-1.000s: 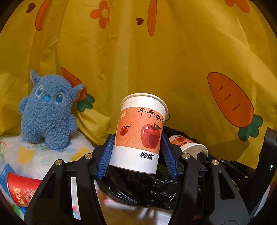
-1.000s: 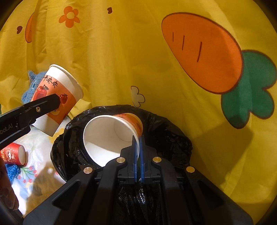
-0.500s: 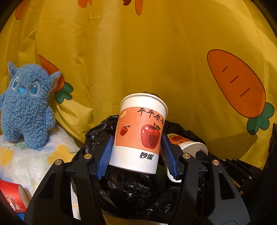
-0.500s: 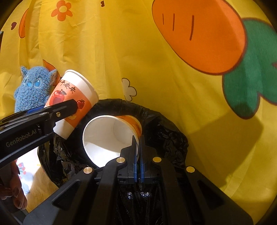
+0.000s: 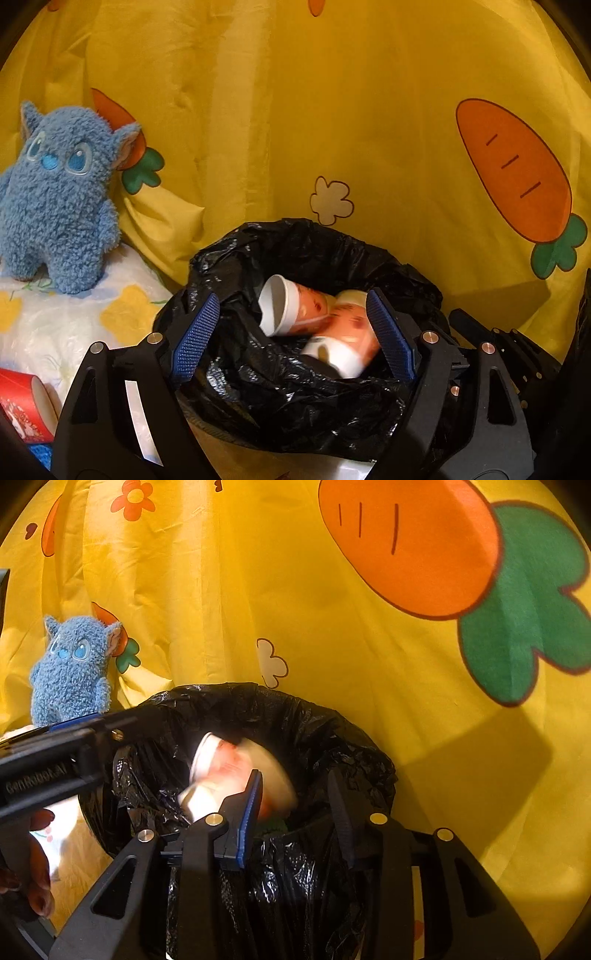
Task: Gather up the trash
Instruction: 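Carry both paper cups over the trash bag and open both tools, then move both open tools back over the remaining trash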
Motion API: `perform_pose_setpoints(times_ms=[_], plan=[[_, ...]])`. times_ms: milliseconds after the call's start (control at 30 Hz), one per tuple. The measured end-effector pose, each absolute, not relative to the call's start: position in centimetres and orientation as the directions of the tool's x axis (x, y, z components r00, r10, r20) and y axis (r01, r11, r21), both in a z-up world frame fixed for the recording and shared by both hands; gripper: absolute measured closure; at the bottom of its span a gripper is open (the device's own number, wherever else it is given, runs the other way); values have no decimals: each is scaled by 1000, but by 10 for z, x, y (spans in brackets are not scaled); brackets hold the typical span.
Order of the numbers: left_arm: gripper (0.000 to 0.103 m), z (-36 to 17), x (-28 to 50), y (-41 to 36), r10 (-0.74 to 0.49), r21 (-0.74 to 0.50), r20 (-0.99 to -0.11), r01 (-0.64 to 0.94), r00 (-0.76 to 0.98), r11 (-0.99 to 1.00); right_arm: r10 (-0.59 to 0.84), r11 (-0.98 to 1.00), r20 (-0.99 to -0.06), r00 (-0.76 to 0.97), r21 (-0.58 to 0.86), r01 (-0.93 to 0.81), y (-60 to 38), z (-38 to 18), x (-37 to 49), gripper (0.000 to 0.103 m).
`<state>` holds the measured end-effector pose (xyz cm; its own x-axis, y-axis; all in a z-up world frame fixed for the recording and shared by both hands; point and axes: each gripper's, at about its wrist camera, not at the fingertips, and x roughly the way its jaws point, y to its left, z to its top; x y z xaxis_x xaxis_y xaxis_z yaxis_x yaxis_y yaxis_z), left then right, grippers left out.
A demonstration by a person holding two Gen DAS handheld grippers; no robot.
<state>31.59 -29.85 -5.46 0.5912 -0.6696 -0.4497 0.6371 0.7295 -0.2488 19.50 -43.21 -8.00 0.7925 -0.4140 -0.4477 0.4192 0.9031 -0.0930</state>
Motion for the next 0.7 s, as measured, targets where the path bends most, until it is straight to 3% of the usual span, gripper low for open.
perform_pose_setpoints(times_ms=[133, 233, 467, 700], plan=[[20, -53, 308, -269, -617, -256, -445, 568, 648, 782, -406, 907, -446, 798, -90, 411, -427, -79, 191, 53], [16, -52, 297, -242, -553, -246, -446, 498, 704, 832, -391, 914, -444, 806, -83, 398, -421, -77, 187, 50], [12, -53, 265, -167, -367, -228, -466, 291, 805, 929, -341, 935, -425, 839, -60, 349, -394, -68, 181, 30], [12, -52, 226, -89, -188, -208, -480, 97, 857, 973, -233, 970, -433, 871, -46, 237, -348, -66, 175, 21]])
